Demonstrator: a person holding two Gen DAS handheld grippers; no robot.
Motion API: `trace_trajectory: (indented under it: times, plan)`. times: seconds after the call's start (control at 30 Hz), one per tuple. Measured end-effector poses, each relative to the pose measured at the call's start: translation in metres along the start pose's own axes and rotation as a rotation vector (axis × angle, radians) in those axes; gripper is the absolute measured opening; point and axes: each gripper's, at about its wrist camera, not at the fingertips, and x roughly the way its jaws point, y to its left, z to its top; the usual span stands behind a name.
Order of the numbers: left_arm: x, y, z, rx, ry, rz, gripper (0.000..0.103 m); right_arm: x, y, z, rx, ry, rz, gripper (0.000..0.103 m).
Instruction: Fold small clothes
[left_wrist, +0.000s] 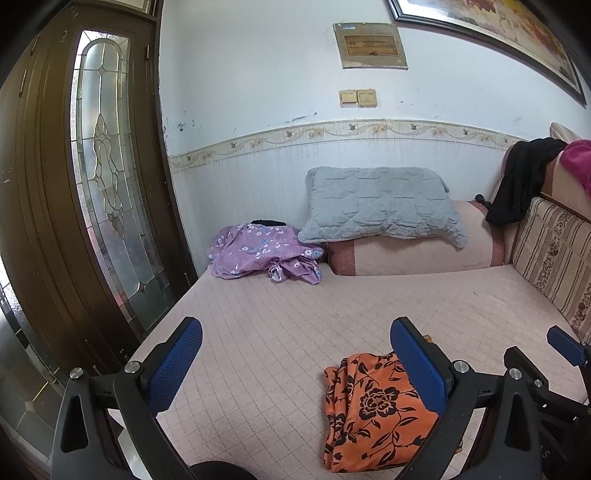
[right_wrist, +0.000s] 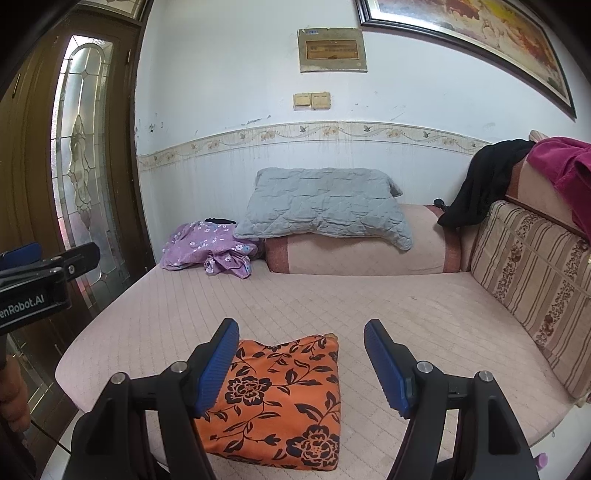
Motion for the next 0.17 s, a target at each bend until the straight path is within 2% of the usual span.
trace_trajectory:
  times: [0.17]
  plan:
    - [0.019,0.0,0.0,0.004,0.002,0.007,0.102,0.02,0.003,0.001,0.004,0.022,0.013,0.074]
